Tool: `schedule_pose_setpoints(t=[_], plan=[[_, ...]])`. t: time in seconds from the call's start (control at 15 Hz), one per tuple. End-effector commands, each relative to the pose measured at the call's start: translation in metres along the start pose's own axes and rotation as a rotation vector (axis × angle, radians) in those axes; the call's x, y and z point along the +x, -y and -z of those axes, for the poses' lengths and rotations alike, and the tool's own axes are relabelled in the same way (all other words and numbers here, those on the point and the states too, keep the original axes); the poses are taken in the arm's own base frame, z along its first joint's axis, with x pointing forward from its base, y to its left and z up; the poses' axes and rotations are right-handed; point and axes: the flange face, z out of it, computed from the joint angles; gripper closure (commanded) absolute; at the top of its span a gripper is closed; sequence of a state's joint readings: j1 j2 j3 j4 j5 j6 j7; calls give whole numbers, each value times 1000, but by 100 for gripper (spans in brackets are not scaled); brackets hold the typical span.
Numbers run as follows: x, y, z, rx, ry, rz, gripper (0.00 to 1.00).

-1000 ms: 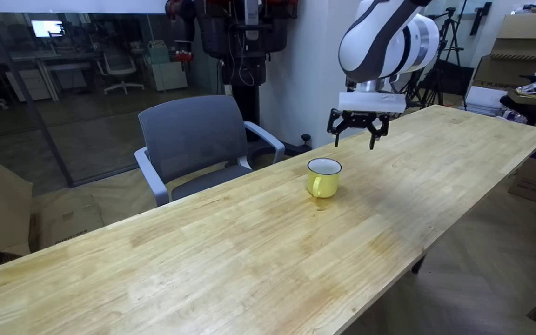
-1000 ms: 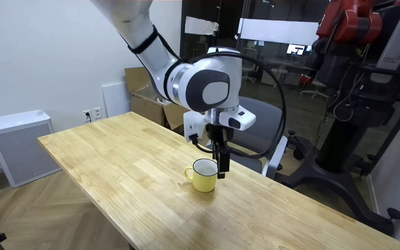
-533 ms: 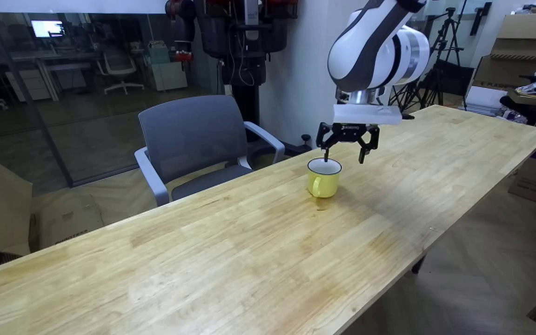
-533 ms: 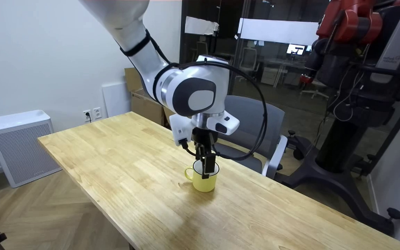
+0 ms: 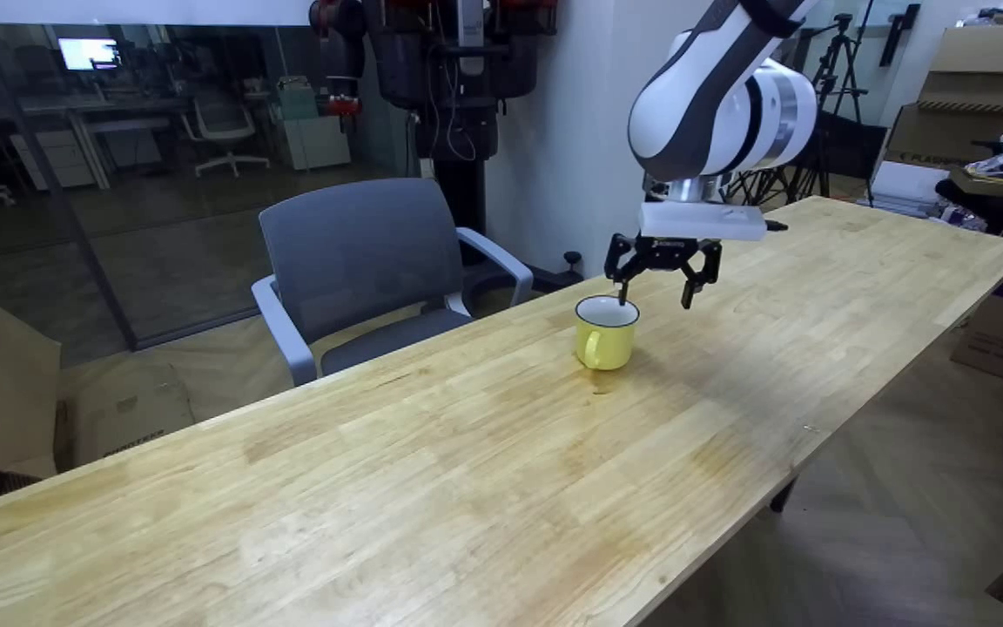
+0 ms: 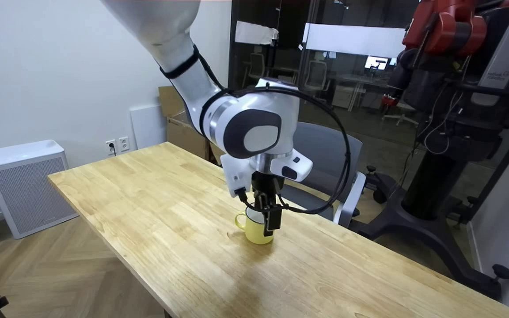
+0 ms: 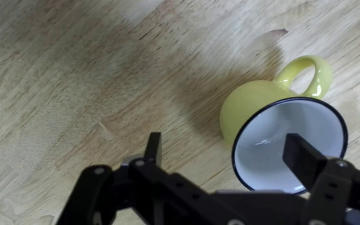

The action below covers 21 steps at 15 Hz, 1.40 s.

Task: Move the yellow mug forwards

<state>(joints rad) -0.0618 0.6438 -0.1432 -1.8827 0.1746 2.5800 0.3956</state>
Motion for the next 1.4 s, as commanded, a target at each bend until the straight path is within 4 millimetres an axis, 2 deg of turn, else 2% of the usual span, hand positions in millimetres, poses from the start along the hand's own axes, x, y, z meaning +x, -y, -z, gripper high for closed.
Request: schedule_pose_setpoints(t=[0.0, 0.33, 0.8, 1.13, 1.2, 1.27, 1.33], plan=[[1, -1, -3, -3, 4, 2, 0], [0, -1, -4, -5, 6, 4, 0], [24, 7, -37, -49, 120, -41, 0], [47, 11, -58, -41, 107, -63, 0], [52, 12, -60, -33, 100, -74, 4], [55, 13, -63, -27, 95, -74, 26], [58, 14, -65, -21, 87, -80, 29]])
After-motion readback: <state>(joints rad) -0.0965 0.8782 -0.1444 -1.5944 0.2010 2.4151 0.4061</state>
